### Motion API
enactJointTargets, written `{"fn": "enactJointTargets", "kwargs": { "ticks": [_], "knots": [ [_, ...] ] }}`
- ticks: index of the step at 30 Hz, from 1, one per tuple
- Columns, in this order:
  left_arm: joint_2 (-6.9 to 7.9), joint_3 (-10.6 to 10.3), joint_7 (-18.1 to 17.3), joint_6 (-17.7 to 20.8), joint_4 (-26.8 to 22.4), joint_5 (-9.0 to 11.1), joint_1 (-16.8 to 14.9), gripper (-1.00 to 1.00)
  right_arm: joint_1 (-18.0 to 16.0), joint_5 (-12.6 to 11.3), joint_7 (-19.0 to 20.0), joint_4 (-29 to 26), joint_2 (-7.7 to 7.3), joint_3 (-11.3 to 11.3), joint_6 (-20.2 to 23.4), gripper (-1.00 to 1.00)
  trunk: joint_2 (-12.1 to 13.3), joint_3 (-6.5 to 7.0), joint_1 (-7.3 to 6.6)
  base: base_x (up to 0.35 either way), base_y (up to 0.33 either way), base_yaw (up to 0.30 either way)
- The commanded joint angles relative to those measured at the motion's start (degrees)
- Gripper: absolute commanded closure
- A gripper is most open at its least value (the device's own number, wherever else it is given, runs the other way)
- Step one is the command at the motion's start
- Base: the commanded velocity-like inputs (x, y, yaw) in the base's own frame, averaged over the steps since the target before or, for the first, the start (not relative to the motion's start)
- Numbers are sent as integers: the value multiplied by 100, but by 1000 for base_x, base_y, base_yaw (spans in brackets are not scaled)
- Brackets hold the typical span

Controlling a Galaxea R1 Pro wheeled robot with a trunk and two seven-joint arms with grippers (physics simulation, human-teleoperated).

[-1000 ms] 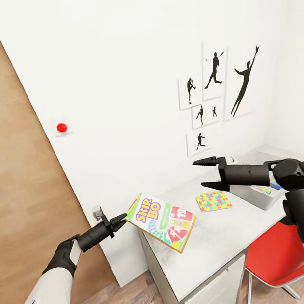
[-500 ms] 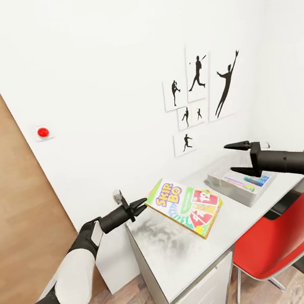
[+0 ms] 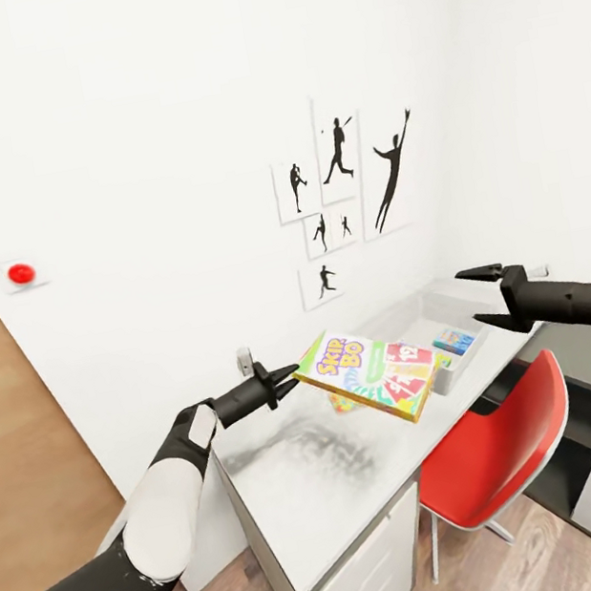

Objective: Put all the toys in the child's room - the three board games (two on the bed and one on the table), the two jigsaw puzzles on the table, and the tennis ball on the table - inside the toy box on the table in the child's room.

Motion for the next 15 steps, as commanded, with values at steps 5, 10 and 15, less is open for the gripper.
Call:
{"fn": "enactJointTargets", "kwargs": {
  "ticks": [5, 10, 15],
  "knots": [
    [-20, 37, 624, 31, -8, 458, -23, 100, -11, -38, -44, 0, -23, -20, 92, -100, -15, -14, 4, 11, -1, -256],
    [-20, 37, 749, 21, -9, 529, -85, 100, -11, -38, -38, 1, -17, -20, 96, -100, -15, -14, 4, 157, -109, -256],
    [-20, 37, 763, 12, -10, 537, -101, 100, -11, -33, -38, 0, -3, -15, 95, -100, -15, -14, 4, 41, -29, -256]
  ]
}}
